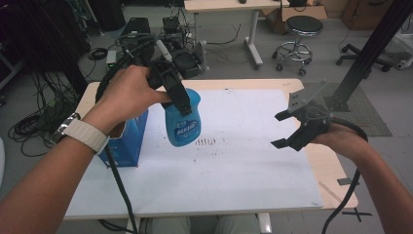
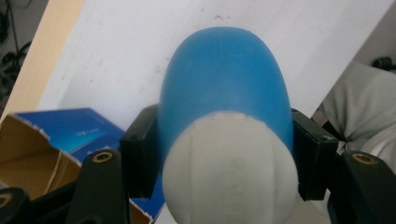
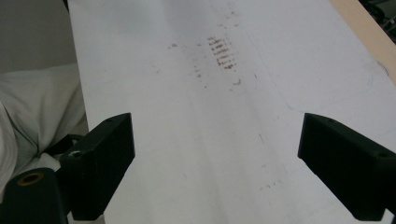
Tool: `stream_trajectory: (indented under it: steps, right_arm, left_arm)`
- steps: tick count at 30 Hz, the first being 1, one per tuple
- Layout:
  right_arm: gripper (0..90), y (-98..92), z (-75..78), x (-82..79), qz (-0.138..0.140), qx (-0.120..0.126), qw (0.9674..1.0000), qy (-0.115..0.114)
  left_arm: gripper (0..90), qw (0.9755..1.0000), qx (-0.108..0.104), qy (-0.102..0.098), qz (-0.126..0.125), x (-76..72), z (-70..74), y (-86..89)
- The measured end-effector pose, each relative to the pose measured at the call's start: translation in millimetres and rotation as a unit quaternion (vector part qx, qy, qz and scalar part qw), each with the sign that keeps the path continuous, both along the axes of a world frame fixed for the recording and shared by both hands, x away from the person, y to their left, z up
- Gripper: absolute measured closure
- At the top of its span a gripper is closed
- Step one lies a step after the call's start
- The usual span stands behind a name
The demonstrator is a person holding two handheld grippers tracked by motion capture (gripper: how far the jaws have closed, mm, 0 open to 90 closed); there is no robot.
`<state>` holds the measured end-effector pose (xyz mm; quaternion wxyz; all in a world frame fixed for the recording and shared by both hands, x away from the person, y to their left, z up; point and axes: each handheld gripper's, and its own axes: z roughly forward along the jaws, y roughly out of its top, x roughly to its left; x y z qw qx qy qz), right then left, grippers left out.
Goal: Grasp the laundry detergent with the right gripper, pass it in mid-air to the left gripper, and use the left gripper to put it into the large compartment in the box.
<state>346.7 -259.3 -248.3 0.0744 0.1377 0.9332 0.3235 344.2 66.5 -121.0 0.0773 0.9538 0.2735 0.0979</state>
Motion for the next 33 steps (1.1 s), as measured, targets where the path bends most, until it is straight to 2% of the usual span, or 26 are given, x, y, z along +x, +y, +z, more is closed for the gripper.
stream_trajectory:
  steps: [1,3,7,8,9,10,12,13,14,15,16,17,19,20,22,24,29,33]
  right_arm:
    - [10.5,0.0,0.0,0.0,0.0,0.0,1.0,0.0]
    - [9.8,-4.1,0.4,0.5,-0.01,-0.015,0.9998,-0.005]
    - [9.1,-13.1,1.1,1.8,-0.026,-0.034,0.9991,-0.004]
    - [8.9,-14.5,1.2,2.1,-0.029,-0.038,0.9989,-0.005]
    - [8.6,-15.9,1.0,2.5,-0.031,-0.041,0.9987,-0.004]
    - [8.6,-15.9,1.0,2.5,-0.031,-0.041,0.9987,-0.004]
    - [8.5,-18.4,0.6,3.4,-0.035,-0.048,0.9982,-0.003]
    - [7.6,-21.0,0.0,4.6,-0.041,-0.059,0.9974,-0.005]
    - [7.6,-21.0,0.0,4.6,-0.041,-0.059,0.9974,-0.005]
    - [7.0,-24.0,-0.5,5.9,-0.049,-0.065,0.9967,-0.002]
    - [7.0,-24.0,-0.5,5.9,-0.049,-0.065,0.9967,-0.002]
    - [7.0,-25.6,-0.7,6.4,-0.05,-0.067,0.9965,-0.001]
    - [6.7,-29.6,-1.1,6.5,-0.057,-0.071,0.9959,0.004]
    - [6.7,-29.6,-1.1,6.5,-0.057,-0.071,0.9959,0.004]
    - [6.5,-31.9,-1.5,6.1,-0.059,-0.073,0.9956,0.003]
    - [6.4,-34.0,-2.3,5.5,-0.062,-0.071,0.9955,0.006]
    - [6.4,-39.5,-3.8,4.2,-0.066,-0.08,0.9946,0.004]
    - [6.5,-41.7,-4.8,2.4,-0.067,-0.078,0.9947,0.003]
  left_arm:
    - [38.3,1.0,-0.001,-0.001,0.009,1.1,1.4,1.6]
    - [38.3,0.9994,-0.002,-0.002,0.034,4.4,5.1,6.6]
    - [38.3,0.9967,-0.008,-0.011,0.08,11.1,13.3,16.4]
    - [38.3,0.9945,-0.011,-0.014,0.103,14.2,17.3,21.6]
    - [38.3,0.9932,-0.013,-0.017,0.114,15.8,19.1,24.5]
    - [38.3,0.9932,-0.013,-0.017,0.114,15.8,19.1,24.5]
    - [38.2,0.9904,-0.02,-0.021,0.135,18.6,23.3,30.8]
    - [38.3,0.988,-0.025,-0.025,0.15,20.7,27.4,36.3]
    - [38.3,0.988,-0.025,-0.025,0.15,20.7,27.4,36.3]
    - [38.3,0.9855,-0.032,-0.032,0.164,22.9,33.1,43.3]
    - [38.2,0.9855,-0.032,-0.032,0.164,22.9,33.1,43.3]
    - [38.2,0.9837,-0.035,-0.034,0.173,23.5,36.0,46.5]
    - [38.2,0.9771,-0.048,-0.051,0.201,24.2,44.4,56.5]
    - [38.2,0.9771,-0.048,-0.051,0.201,24.2,44.4,56.5]
    - [38.3,0.9726,-0.052,-0.059,0.219,24.3,47.6,62.1]
    - [38.2,0.9688,-0.053,-0.061,0.234,25.0,49.9,68.4]
    - [38.2,0.9571,-0.061,-0.055,0.278,27.1,53.1,84.6]
    - [38.3,0.9461,-0.071,-0.06,0.31,28.1,56.6,99.1]
